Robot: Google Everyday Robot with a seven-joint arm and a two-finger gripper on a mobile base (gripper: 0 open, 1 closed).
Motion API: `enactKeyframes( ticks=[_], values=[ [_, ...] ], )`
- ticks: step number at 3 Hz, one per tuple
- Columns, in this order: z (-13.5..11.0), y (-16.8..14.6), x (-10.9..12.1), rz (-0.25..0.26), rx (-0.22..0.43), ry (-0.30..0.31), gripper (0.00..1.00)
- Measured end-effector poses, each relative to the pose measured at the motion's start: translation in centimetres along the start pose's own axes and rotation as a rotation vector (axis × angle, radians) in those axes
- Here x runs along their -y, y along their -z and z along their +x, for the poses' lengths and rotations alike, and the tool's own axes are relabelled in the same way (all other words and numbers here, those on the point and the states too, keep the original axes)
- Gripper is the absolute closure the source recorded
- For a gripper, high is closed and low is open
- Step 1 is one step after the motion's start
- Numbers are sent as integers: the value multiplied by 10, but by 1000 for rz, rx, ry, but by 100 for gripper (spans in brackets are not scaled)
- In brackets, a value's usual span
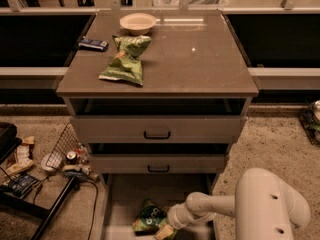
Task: Pick green rice chip bag from bottom drawer and place on counter
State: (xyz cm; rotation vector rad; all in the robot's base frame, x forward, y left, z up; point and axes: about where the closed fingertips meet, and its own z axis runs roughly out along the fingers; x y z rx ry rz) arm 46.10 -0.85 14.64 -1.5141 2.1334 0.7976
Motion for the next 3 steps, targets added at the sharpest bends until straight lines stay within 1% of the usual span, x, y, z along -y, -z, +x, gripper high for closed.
enactKeyframes(
  ticks=[1,2,3],
  values=[
    [-18,-13,-29,-37,28,4,50],
    [-50,-6,-55,-42,93,8,72],
    [-82,4,-76,-55,154,2,95]
  ],
)
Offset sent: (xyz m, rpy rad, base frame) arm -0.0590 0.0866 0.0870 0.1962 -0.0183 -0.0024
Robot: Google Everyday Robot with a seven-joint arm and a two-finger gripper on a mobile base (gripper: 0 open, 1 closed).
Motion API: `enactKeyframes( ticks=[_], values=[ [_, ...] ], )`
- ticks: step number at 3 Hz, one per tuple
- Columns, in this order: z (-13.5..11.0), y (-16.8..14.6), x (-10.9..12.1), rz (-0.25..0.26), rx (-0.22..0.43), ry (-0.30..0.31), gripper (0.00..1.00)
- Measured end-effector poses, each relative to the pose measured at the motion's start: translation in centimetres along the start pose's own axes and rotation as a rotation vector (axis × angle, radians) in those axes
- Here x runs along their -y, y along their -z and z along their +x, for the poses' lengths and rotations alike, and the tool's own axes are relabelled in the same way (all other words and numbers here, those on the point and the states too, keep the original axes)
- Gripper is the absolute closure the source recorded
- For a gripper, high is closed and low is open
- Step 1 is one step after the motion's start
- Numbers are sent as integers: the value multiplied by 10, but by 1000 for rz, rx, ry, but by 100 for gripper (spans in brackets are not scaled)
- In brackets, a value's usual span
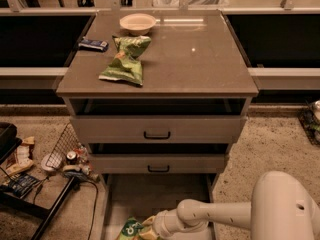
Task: Pick green rice chip bag from bottom drawer and place on counter
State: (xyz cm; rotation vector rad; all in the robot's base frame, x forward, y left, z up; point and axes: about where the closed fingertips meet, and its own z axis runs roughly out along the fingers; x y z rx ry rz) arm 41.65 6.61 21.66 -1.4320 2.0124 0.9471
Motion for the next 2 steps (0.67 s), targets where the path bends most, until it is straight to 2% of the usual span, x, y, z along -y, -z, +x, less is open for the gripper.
enactKeyframes(
  ticks=[1,2],
  values=[
    [-33,9,-7,-8,66,-5,100],
    [-57,43,15,-17,123,-17,100]
  ],
)
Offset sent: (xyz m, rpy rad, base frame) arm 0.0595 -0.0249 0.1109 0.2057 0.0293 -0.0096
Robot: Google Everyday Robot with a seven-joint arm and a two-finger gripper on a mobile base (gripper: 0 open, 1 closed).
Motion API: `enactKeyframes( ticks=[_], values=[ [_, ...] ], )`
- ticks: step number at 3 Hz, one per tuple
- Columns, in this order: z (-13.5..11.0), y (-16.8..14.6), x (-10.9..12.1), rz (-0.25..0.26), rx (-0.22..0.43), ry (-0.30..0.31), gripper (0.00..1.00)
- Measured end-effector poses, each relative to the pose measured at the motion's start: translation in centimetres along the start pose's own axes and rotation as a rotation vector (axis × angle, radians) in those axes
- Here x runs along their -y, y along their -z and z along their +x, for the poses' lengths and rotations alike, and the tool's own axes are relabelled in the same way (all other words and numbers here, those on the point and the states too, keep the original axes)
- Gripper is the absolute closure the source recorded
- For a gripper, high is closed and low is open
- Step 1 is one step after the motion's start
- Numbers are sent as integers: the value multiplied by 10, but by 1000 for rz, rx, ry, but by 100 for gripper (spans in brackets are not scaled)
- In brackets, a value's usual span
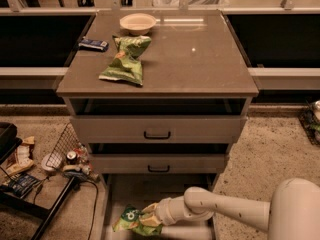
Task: Pick green rice chip bag from bottom drawer and place on counter
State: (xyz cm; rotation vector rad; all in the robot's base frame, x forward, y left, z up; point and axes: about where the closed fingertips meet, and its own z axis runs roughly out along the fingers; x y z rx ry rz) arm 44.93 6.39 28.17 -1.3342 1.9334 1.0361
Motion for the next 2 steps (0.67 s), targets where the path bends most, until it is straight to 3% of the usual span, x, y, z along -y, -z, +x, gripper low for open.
enactKeyframes(
  ticks=[1,2],
  values=[
    [-49,69,51,22,40,-16,100],
    [-111,154,89,41,39,-3,100]
  ],
)
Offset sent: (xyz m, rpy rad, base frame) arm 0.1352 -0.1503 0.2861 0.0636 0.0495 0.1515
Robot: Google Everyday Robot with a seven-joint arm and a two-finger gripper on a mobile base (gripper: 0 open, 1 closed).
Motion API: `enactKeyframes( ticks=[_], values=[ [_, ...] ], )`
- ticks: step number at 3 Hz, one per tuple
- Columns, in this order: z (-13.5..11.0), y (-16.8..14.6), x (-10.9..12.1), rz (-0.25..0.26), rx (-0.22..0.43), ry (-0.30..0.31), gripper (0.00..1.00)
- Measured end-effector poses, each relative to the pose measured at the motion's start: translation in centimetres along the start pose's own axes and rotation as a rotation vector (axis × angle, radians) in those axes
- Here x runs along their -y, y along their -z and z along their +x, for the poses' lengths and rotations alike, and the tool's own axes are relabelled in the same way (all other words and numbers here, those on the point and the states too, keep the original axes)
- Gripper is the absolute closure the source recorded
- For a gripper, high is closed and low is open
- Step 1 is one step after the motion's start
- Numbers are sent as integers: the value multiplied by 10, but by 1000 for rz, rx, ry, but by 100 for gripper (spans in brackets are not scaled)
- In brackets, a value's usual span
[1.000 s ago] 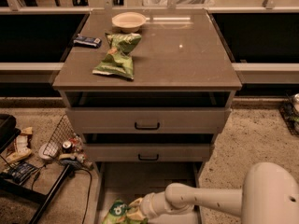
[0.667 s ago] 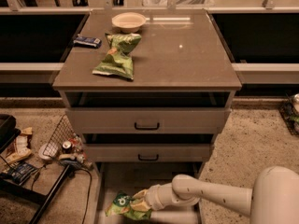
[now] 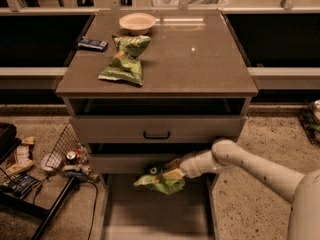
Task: Pick green rice chip bag from bottom drawer and place on counter
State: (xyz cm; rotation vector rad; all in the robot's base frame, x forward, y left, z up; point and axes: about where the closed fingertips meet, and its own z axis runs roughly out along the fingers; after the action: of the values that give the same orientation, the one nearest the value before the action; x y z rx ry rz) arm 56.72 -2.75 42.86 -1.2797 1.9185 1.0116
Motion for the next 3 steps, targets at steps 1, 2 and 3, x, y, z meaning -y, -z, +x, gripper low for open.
enactKeyframes(
  ticks=[1,2,3],
  values=[
    [-66,79,16,-33,-47,13,100],
    [-63,81,10,-34,-47,13,100],
    [-70,75,-5,-103,-66,10,100]
  ],
)
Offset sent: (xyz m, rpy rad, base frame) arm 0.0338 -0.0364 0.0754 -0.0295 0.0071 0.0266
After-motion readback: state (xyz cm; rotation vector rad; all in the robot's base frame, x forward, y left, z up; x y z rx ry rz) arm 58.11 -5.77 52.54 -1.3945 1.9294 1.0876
